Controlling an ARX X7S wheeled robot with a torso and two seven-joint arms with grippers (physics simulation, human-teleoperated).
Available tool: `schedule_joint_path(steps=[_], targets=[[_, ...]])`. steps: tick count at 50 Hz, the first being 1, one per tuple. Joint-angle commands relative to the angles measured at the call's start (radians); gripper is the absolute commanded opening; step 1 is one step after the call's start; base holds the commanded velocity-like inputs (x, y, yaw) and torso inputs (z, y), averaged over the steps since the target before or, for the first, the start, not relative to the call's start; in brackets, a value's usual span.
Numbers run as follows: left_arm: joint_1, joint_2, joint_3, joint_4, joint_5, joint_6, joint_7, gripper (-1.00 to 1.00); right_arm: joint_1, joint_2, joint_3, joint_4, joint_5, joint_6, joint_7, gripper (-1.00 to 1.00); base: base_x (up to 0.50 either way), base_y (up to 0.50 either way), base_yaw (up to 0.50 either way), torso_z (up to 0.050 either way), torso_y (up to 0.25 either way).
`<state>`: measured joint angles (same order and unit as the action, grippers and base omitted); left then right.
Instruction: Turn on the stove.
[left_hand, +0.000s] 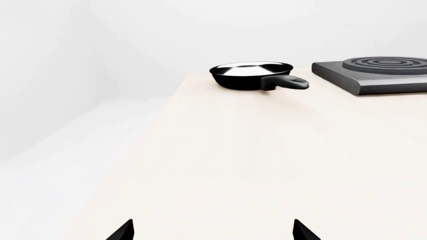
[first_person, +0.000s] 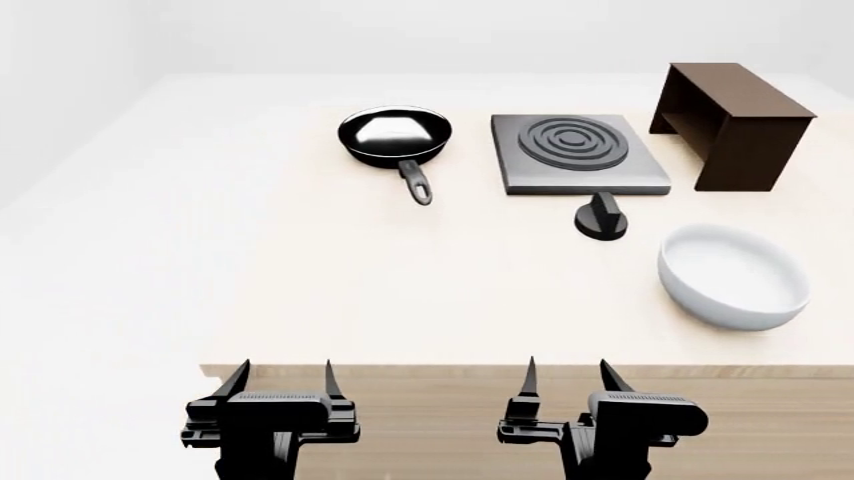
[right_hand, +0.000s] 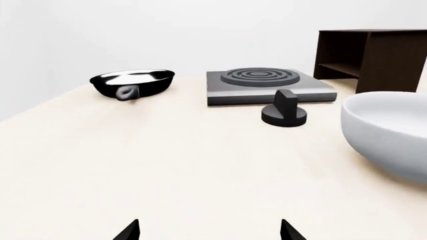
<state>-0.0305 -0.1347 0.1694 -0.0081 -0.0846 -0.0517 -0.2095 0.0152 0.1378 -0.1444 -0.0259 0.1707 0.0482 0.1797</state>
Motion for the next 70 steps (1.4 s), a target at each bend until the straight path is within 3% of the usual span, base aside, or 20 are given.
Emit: schedule_joint_path(steps=[1,27,70], targets=[[0.003,0.006,-0.008,-0.001,-0.009,0.015,0.015,1.00,0.001,-0.005,0.006,0.002,-0.004,-0.002,-0.009,1.00,0.00,0.50,0.00,0.000,0.000],[-0.001,-0.011,0.011,-0.002,-0.026,0.016,-0.004,1.00,0.004,0.013,-0.018,0.001,0.020,0.004,-0.003,1.00,0.01,0.03,0.00,0.000,0.000],[-0.006,-0.032,0.038,-0.010,-0.049,0.026,-0.030,1.00,0.010,0.029,-0.036,0.003,0.036,-0.004,0.040,1.00,0.46,0.00,0.00,0.000,0.000]])
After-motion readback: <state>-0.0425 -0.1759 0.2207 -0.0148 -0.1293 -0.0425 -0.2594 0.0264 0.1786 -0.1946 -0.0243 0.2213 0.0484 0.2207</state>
